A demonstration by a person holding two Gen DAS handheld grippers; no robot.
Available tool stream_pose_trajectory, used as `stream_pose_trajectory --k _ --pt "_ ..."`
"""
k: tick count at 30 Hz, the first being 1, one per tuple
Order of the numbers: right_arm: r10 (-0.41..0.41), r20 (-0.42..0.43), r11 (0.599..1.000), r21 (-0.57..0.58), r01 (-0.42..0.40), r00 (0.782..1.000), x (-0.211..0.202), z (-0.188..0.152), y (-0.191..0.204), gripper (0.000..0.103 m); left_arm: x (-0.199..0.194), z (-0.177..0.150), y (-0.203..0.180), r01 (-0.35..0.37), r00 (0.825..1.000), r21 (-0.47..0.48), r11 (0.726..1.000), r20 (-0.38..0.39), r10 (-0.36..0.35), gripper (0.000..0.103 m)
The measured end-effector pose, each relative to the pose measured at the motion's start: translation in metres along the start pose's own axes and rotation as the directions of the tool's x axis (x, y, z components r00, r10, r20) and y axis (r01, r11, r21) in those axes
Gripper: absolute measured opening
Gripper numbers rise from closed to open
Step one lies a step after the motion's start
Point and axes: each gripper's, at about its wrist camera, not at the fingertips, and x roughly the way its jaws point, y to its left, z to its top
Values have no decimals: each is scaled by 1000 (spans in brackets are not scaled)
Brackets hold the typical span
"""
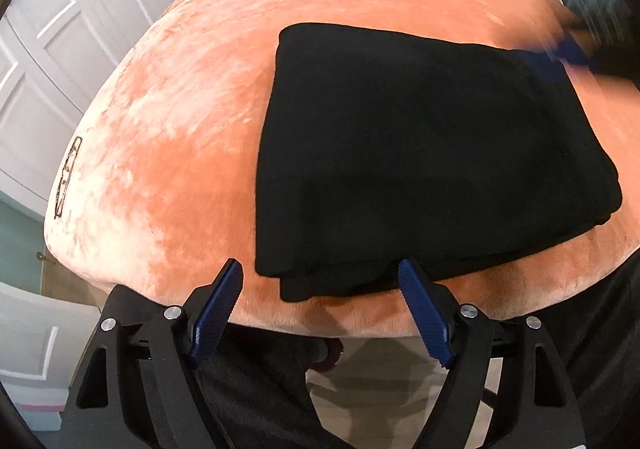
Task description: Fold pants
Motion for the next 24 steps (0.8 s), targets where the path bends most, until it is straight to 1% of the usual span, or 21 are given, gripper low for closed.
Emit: stream_pose_trajectory --k 1,2,3,4,5,6,7,8,9,11,12,15,18,19,20,24 --pt "-113 -35 993 23 114 993 5 -18 -36 30 1 2 -2 2 1000 4 1000 -3 -2 78" --pt "-83 -32 992 91 86 996 6 -36 -73 14 1 4 -4 7 1000 3 1000 -4 -7 78" --pt "-20 -8 987 159 21 1000 1 -44 -87 11 -1 6 -7 7 1000 4 1000 -1 -7 78" --pt "26 30 959 280 -34 999 -14 -52 -106 4 -4 7 -8 -3 1000 9 1000 6 2 78" --pt "13 45 947 319 -26 999 -25 -55 -110 12 -8 9 -11 -15 1000 17 1000 16 15 78" --pt "-30 60 946 325 9 998 -35 -55 -109 22 -12 10 -12 -20 1000 21 1000 23 20 78" --pt "-69 88 956 291 40 994 -44 -54 -104 46 -16 12 -14 -18 999 21 1000 30 17 78" --pt "-89 101 968 244 62 991 -49 -53 -98 65 -20 12 -15 -16 999 19 1000 35 15 78" --pt "-127 99 979 175 109 987 -51 -51 -91 71 -23 13 -18 -13 999 17 1000 37 12 78" --pt "-179 90 979 115 168 980 -50 -56 -88 72 -27 16 -21 -2 999 20 1000 35 2 78" --pt "-180 79 980 104 172 980 -48 -58 -89 72 -29 17 -22 7 999 15 1000 38 -8 79" --pt "-129 28 978 170 123 991 -32 -68 -98 77 -29 26 -29 8 999 10 1000 36 -8 81" --pt "-59 3 968 243 56 998 -25 -88 -103 77 -24 29 -32 -12 1000 12 1000 19 12 81" --pt "-46 3 965 257 43 999 -21 -90 -103 79 -22 31 -32 -13 1000 8 1000 13 13 81" --pt "-31 4 960 280 28 1000 -18 -92 -105 84 -20 34 -34 -20 1000 6 1000 9 20 81" --pt "26 -4 939 343 -23 1000 -10 -94 -113 86 -10 39 -30 -47 999 -14 999 -13 46 81"
